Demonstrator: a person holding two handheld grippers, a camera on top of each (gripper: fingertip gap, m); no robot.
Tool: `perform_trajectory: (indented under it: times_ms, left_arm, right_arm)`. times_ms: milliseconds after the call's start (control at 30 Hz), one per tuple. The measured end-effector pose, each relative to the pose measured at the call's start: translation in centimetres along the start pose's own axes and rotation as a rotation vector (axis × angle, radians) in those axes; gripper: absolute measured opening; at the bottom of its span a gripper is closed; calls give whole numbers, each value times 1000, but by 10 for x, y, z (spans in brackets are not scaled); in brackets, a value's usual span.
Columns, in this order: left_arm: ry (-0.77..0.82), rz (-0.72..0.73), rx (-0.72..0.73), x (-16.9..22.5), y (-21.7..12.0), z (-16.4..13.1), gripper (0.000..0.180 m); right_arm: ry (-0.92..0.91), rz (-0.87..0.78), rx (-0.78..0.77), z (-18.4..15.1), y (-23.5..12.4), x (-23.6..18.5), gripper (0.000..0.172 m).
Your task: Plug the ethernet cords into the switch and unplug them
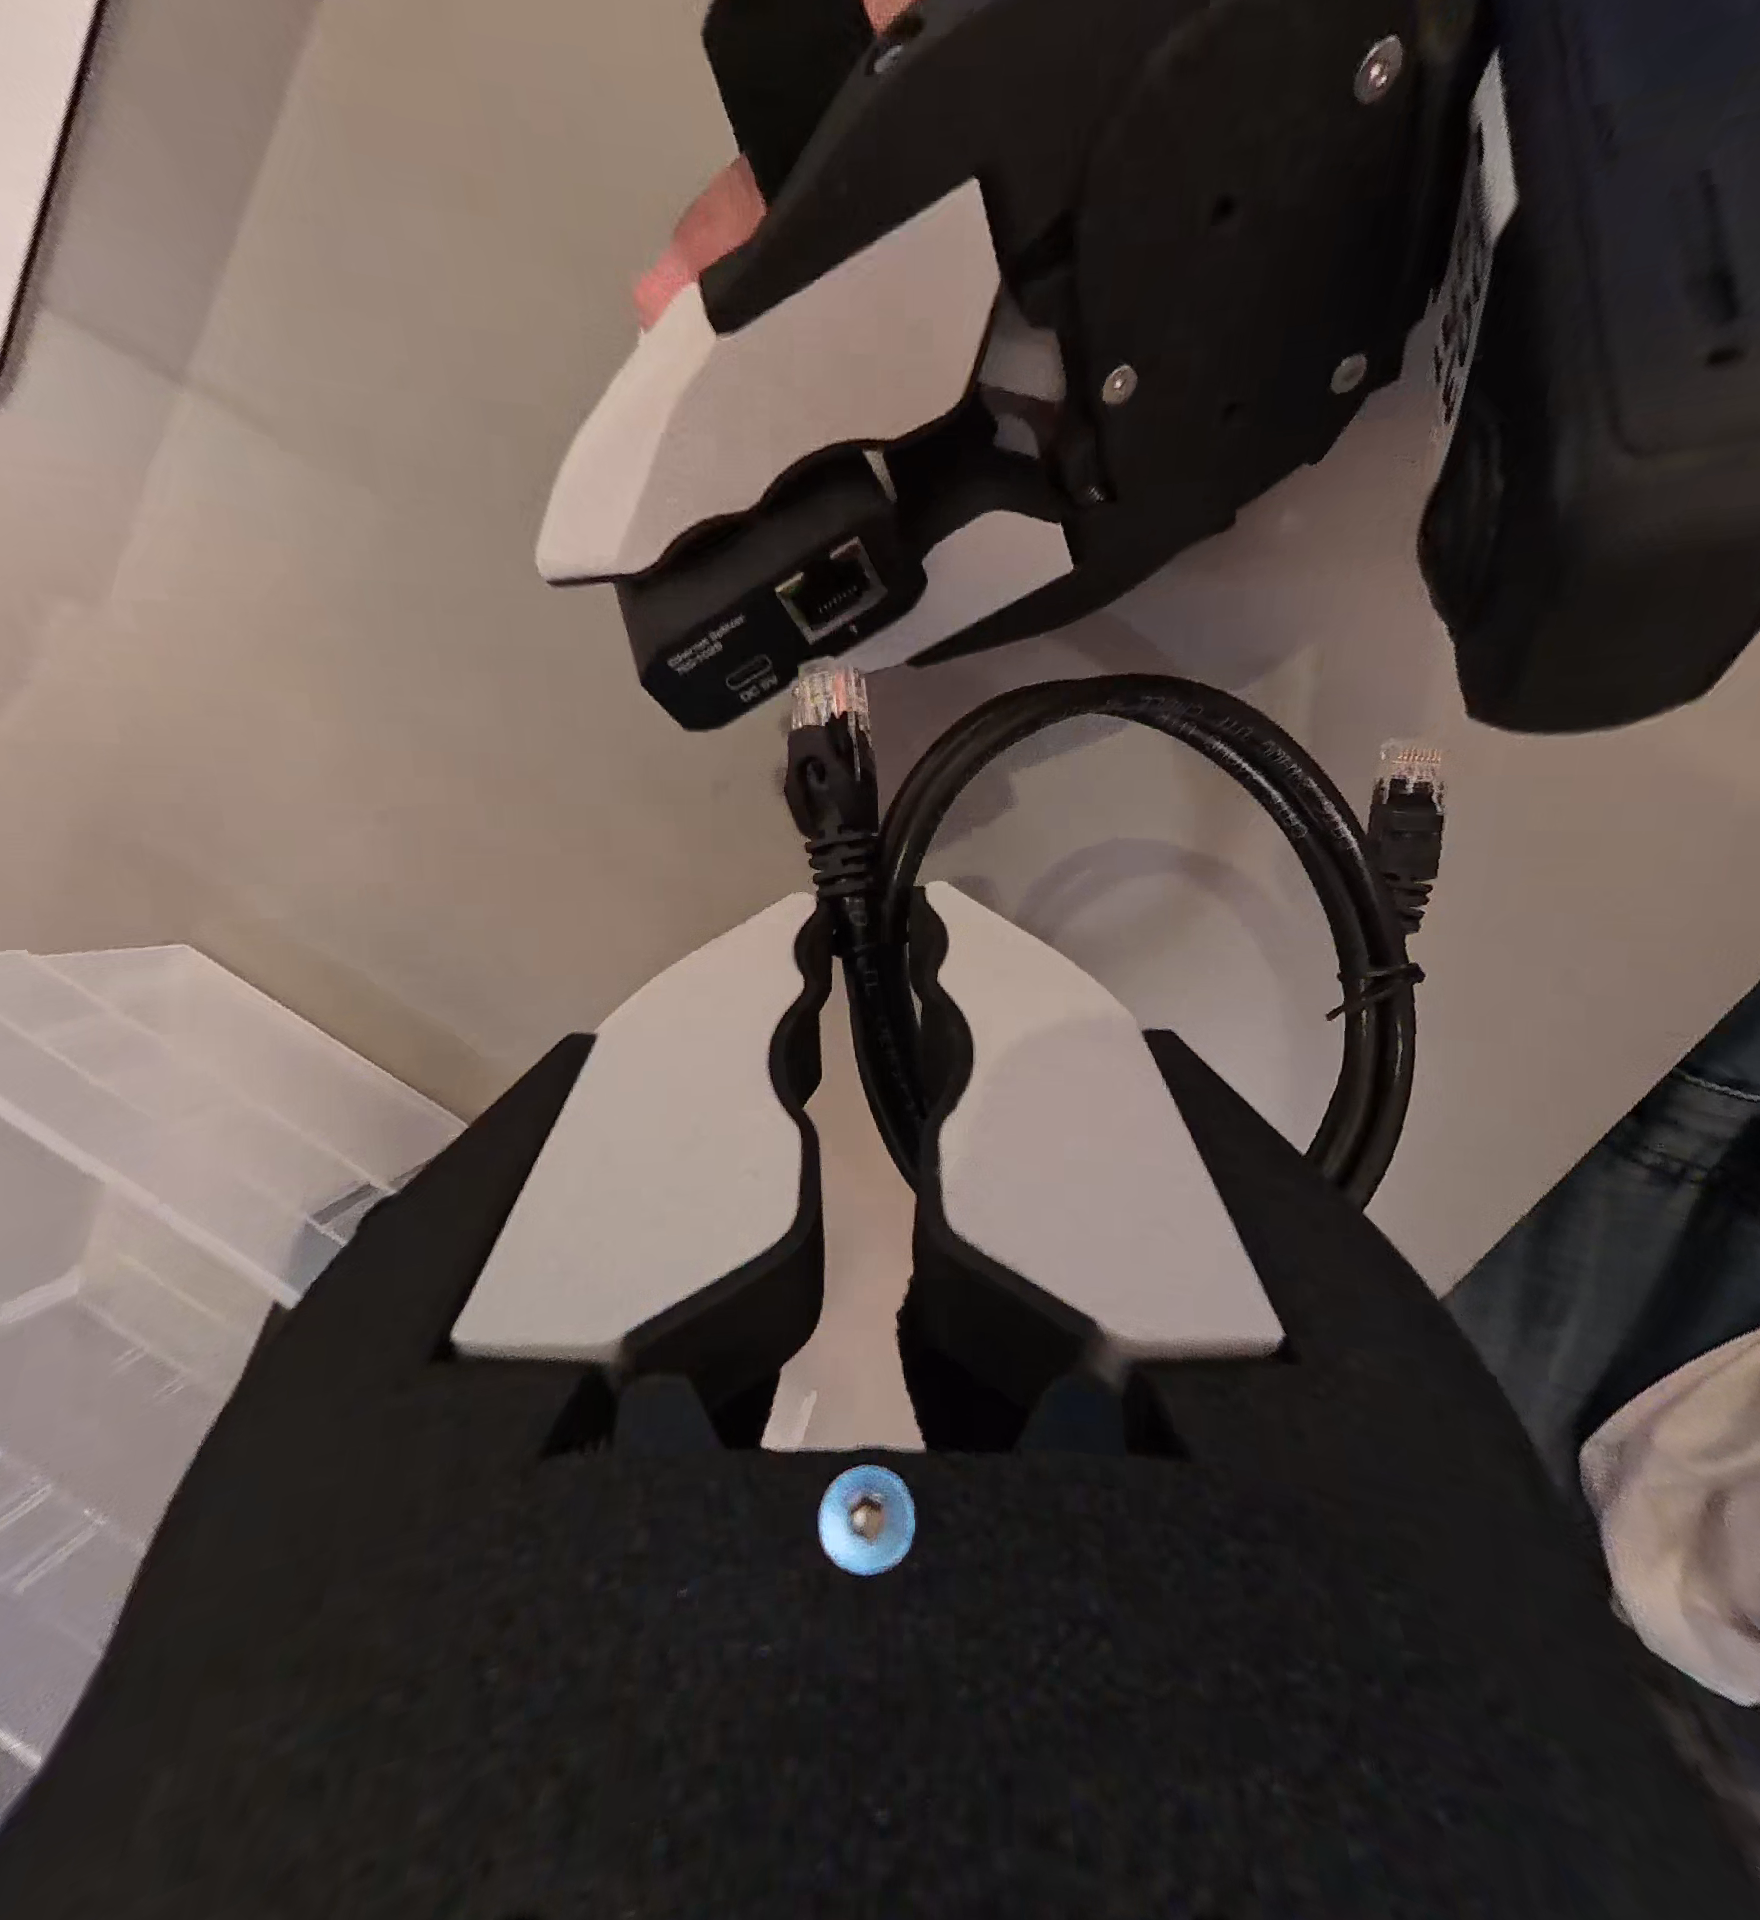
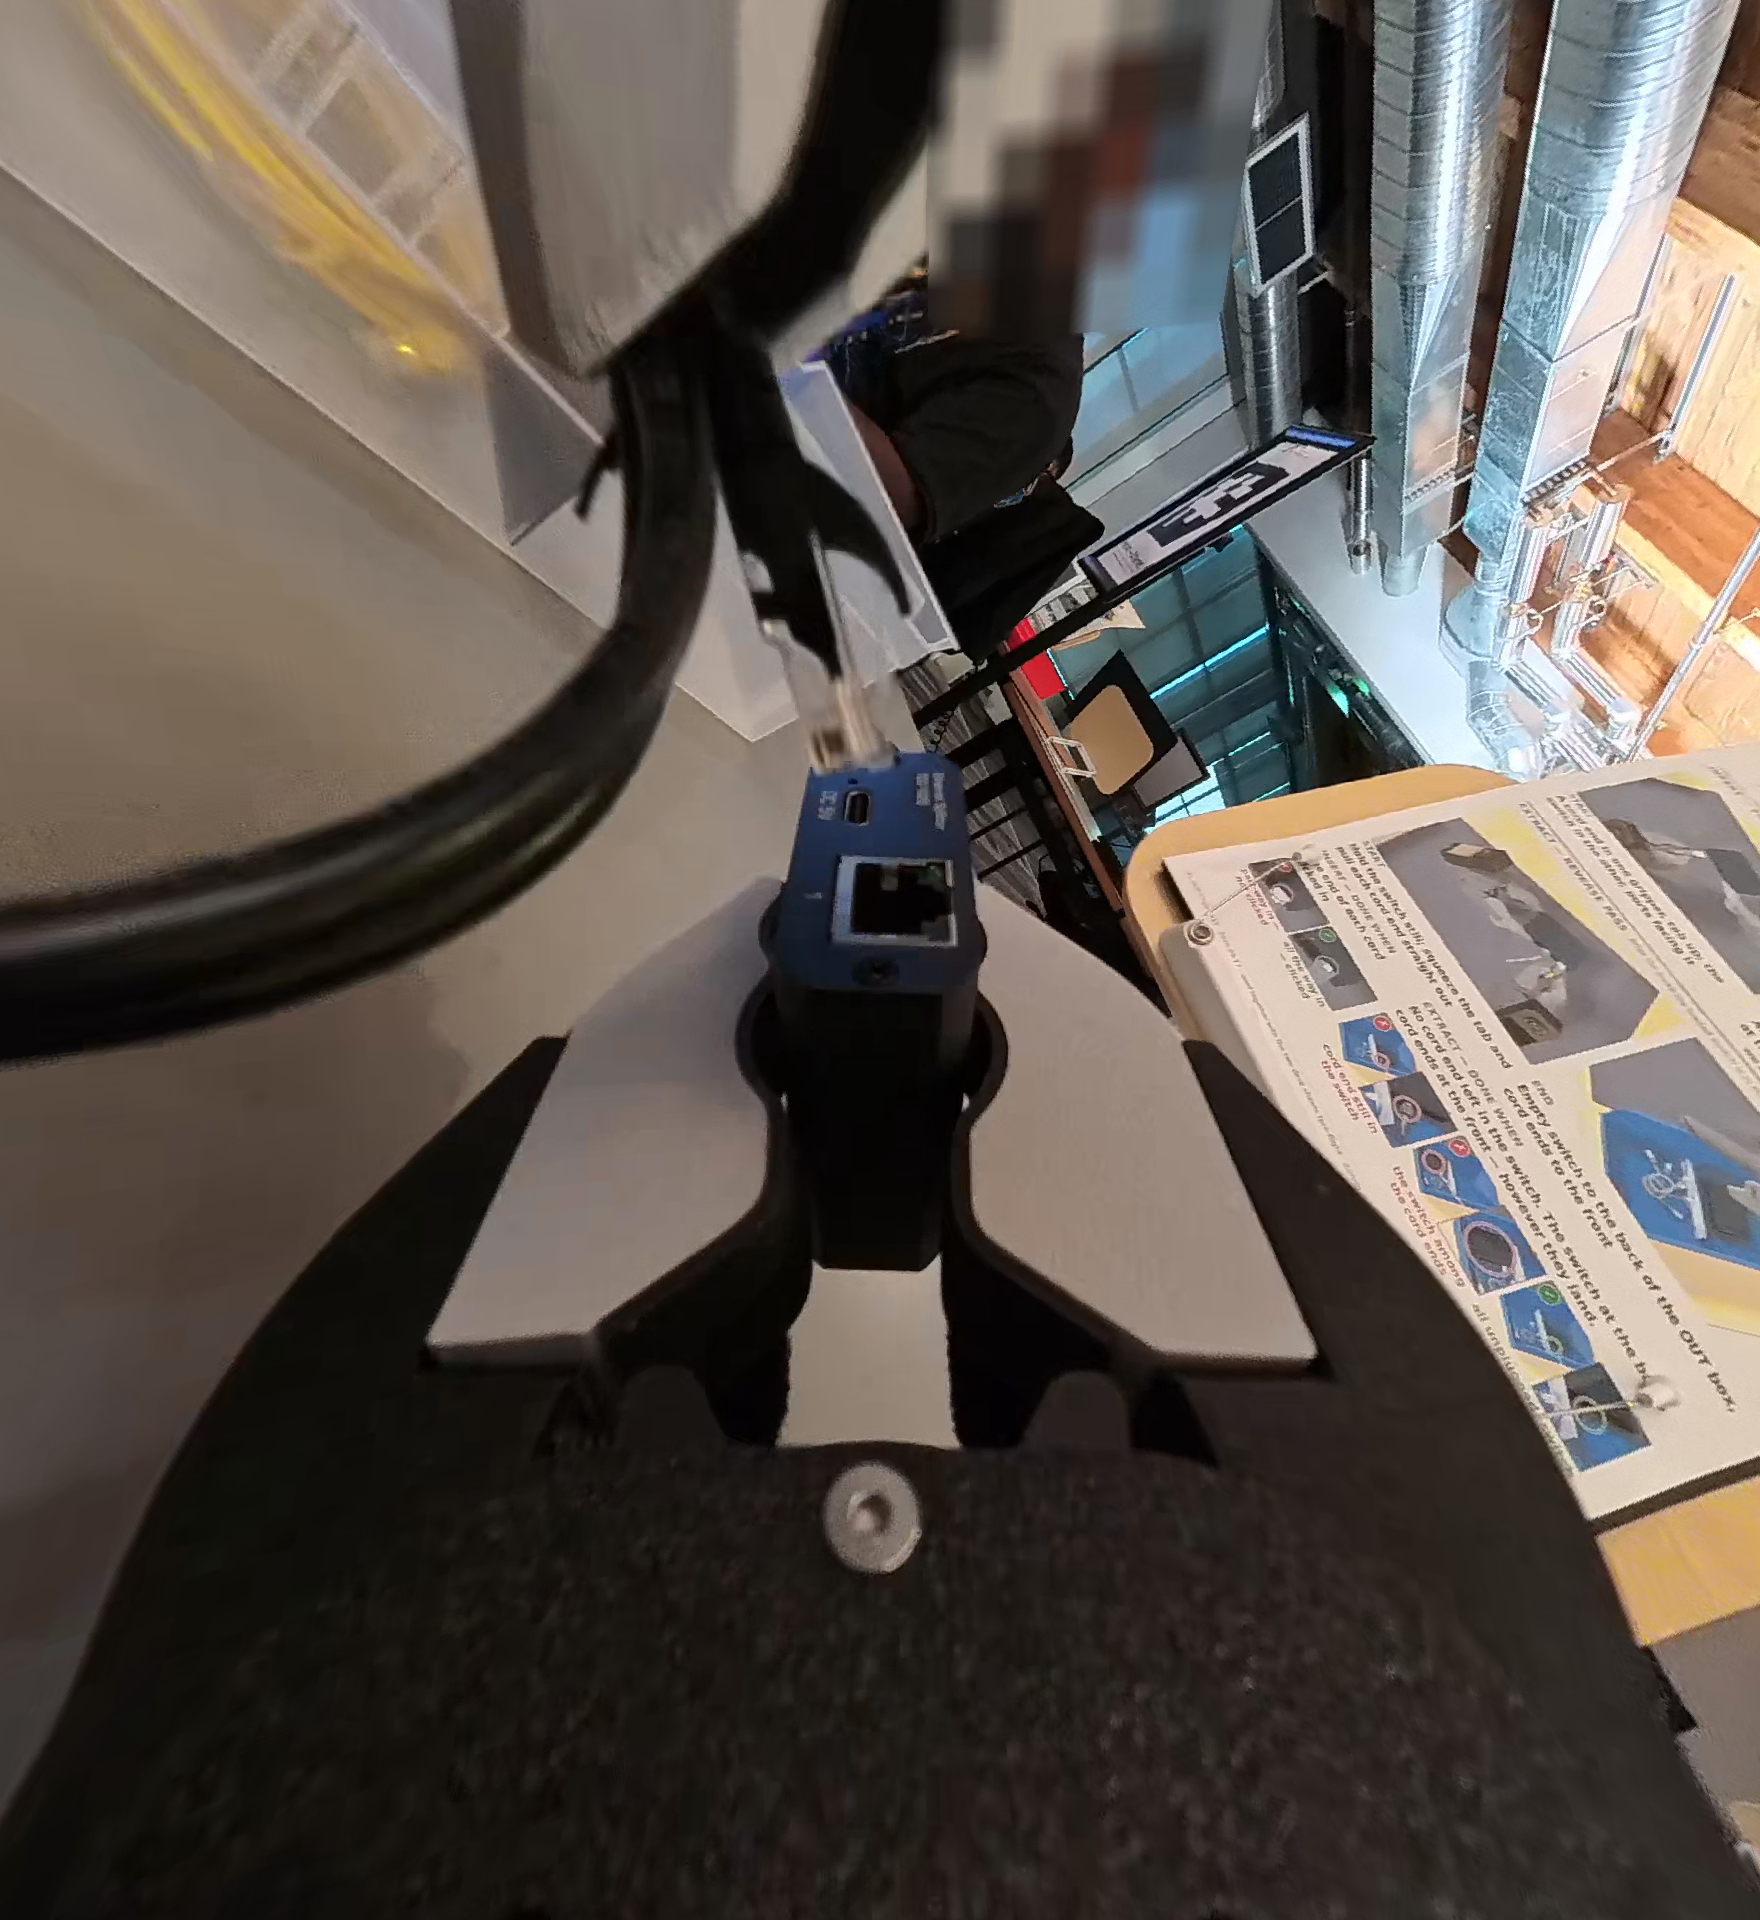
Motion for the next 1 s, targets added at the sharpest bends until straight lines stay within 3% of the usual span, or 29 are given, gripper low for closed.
perform_trajectory:
  times_ms: [367,700,867,1000]
  left_arm:
    - [0,-39,-74,-2,15,3,14]
    - [-17,-9,-123,-5,20,0,14]
    - [-6,51,-217,-8,27,-9,13]
    - [-30,8,-179,-6,29,-4,13]
  right_arm:
    - [-131,-2,-67,-5,4,-11,25]
    - [-212,13,-102,-9,5,-19,24]
    - [-266,18,-115,-9,6,-23,25]
    - [-290,23,-129,-12,5,-25,24]
Point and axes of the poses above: each gripper's, where its closed fingertips meet, y out along the fingers, z out of its top, x = y × z across the jaws, the point moved 3 cm from there along -y, back along the fingers, and after that the axes turned 12 degrees about -z, right-handed, at the moved point
